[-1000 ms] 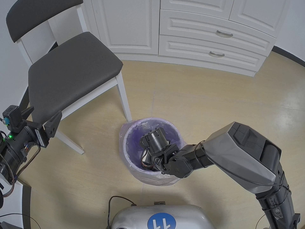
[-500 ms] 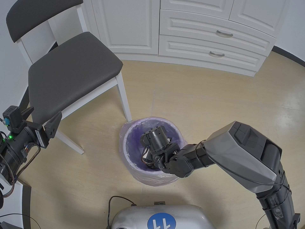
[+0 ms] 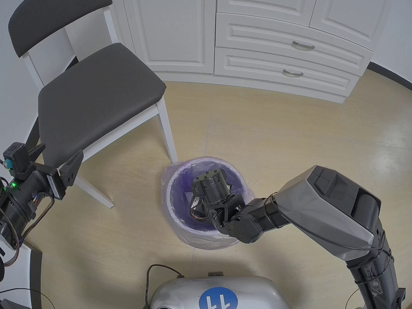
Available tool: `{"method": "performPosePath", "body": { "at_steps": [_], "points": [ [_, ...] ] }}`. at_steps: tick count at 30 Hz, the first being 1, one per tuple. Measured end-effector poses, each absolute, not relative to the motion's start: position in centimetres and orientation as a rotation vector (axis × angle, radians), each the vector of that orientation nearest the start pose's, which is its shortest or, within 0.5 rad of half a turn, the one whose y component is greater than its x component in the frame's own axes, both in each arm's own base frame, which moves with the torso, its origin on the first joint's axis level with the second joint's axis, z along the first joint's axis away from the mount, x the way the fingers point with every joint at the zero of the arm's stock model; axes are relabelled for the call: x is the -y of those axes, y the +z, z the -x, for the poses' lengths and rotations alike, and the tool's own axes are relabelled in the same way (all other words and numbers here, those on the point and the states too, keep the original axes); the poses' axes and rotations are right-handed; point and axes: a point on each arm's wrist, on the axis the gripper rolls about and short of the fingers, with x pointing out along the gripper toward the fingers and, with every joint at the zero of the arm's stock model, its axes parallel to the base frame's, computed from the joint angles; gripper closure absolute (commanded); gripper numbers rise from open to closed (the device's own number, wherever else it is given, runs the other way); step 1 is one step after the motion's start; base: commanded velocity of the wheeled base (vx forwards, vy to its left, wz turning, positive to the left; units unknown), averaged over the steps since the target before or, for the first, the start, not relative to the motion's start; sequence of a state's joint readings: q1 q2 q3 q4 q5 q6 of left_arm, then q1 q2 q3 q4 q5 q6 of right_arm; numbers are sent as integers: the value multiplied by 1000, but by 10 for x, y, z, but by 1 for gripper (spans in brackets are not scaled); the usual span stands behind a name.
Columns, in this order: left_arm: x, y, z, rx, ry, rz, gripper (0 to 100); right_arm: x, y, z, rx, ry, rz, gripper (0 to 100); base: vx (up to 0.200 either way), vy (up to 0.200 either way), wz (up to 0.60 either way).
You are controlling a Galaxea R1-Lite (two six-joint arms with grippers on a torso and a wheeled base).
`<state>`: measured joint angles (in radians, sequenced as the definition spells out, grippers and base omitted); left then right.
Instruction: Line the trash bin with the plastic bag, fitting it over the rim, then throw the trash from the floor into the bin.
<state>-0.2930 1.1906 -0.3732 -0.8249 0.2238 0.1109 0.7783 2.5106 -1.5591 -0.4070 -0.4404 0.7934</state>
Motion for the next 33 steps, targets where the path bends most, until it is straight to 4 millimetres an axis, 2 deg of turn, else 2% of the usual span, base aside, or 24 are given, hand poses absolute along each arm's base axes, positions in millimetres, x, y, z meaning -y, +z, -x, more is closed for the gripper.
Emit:
{"method": "performPosePath", "body": {
  "at_steps": [2,3,19,26,33],
  "points": [
    [43,204,-159,12,-69,-109,0,-338,27,-356,-540,133,-463,100,0,0,0],
    [43,204,-159,13,-69,-108,0,-338,27,-356,-540,133,-464,0,0,0,0],
    [43,204,-159,14,-69,-108,0,-338,36,-359,-489,148,-503,0,0,0,0],
    [43,203,-159,10,-69,-110,0,-333,55,-354,-472,158,-513,0,0,0,0],
    [44,202,-160,2,-73,-113,0,-329,82,-339,-452,187,-509,0,0,0,0]
  ]
}}
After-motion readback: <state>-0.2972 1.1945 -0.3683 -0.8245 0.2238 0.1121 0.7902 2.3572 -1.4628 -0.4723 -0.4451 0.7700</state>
